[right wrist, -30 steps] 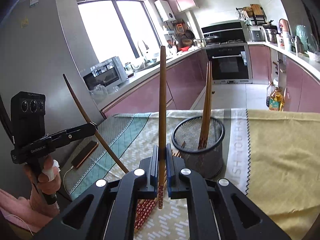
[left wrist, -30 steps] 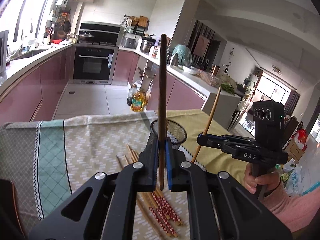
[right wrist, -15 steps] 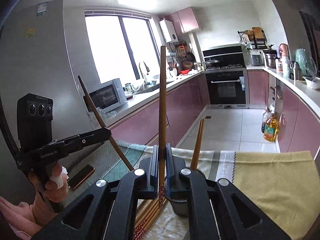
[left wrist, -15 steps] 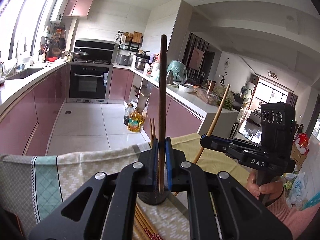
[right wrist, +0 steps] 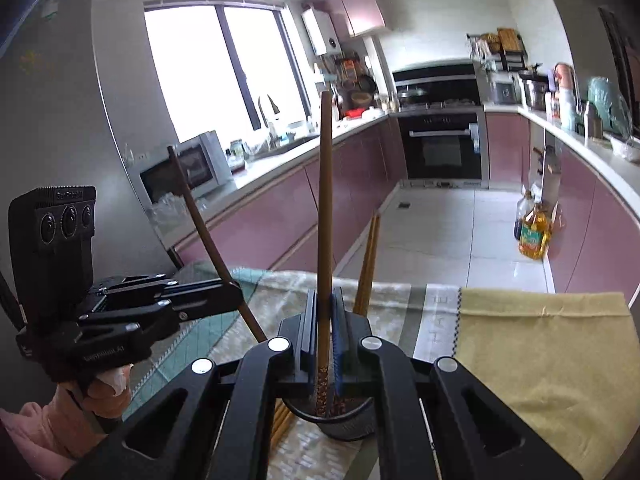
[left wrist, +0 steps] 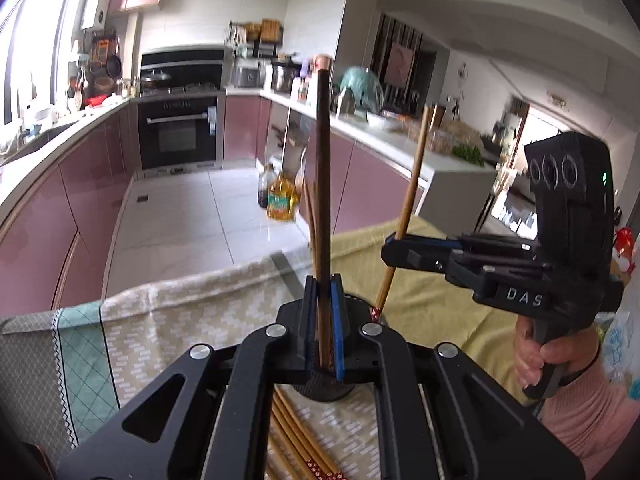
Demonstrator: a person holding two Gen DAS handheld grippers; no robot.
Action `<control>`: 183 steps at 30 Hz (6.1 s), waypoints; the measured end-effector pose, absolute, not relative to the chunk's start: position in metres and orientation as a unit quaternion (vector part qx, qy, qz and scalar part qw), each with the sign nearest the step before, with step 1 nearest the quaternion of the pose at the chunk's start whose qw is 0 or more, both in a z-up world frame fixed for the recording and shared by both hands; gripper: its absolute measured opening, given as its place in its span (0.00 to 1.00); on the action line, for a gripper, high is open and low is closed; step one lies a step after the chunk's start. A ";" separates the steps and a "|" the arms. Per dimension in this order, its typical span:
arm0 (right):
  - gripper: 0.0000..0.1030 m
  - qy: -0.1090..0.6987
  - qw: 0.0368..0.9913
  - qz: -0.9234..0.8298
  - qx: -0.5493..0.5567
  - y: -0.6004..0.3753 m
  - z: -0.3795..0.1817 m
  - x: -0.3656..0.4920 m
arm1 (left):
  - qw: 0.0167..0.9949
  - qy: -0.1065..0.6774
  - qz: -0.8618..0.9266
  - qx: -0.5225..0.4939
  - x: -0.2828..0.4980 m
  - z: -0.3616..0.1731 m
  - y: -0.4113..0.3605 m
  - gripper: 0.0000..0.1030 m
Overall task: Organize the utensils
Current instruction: 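Carry the chopstick upright and drop it into the mesh cup, then open the right gripper and move it back over the chopsticks, then close the right gripper on a chopstick and lift it, then carry the chopstick upright and lower it into the mesh cup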
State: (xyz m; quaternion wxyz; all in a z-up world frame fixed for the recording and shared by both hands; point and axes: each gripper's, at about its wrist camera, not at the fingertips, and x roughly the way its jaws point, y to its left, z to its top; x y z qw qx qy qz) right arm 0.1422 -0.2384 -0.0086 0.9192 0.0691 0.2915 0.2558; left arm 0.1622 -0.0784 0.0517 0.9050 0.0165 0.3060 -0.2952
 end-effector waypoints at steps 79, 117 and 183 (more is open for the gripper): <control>0.31 0.427 0.870 0.245 0.004 -0.145 -0.142 0.081 | 0.882 0.435 -0.175 0.054 0.109 -0.105 -0.024 0.39; 0.05 0.413 0.870 0.261 0.068 -0.167 -0.134 0.083 | 0.887 0.423 -0.185 0.012 0.107 -0.093 -0.017 0.08; 0.06 0.218 0.938 0.253 0.094 -0.241 0.012 0.097 | 0.920 0.245 -0.300 -0.061 0.131 0.075 -0.034 0.07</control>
